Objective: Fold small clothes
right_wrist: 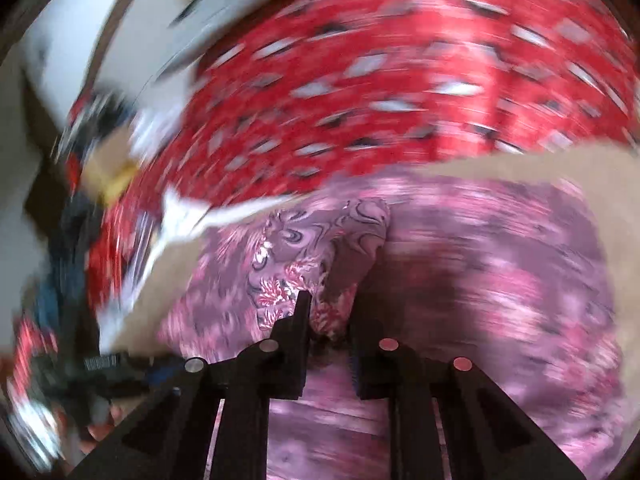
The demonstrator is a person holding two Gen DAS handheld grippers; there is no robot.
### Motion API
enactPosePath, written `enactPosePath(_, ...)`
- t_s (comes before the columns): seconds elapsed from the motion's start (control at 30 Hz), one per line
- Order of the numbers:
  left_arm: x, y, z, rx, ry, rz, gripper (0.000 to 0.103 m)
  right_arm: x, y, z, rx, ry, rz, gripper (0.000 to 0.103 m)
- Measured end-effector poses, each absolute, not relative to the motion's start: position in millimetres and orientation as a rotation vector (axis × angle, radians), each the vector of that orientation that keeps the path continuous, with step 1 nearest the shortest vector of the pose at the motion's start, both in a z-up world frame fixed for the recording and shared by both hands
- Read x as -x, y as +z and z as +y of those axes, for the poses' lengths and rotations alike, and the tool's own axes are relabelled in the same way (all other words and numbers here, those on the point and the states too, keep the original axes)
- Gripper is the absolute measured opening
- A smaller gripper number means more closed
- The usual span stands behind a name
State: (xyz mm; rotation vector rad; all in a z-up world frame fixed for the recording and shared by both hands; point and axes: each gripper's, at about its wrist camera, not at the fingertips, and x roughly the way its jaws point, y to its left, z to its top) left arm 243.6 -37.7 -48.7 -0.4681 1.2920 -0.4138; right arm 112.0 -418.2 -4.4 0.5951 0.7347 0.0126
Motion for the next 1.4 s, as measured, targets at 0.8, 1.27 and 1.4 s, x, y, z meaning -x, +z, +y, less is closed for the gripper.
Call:
enactPosePath(0.8,-230,-39,-68,0.347,-0.437,1.292,0.056,-114,-39,-397,-0.206,-0.296,0.84,0.03)
enactPosePath(1.27,-234,-41,-66,0.376,-0.426,1.302,0.059,-15,-62,-542,-1.078,-0.27,0.575,0.076)
enactPosePath(1.4,-238,-34,-73,0.345,-0.425,1.285,0.058,-45,-68,-539,-1.015,-0.264,0.679,0.051)
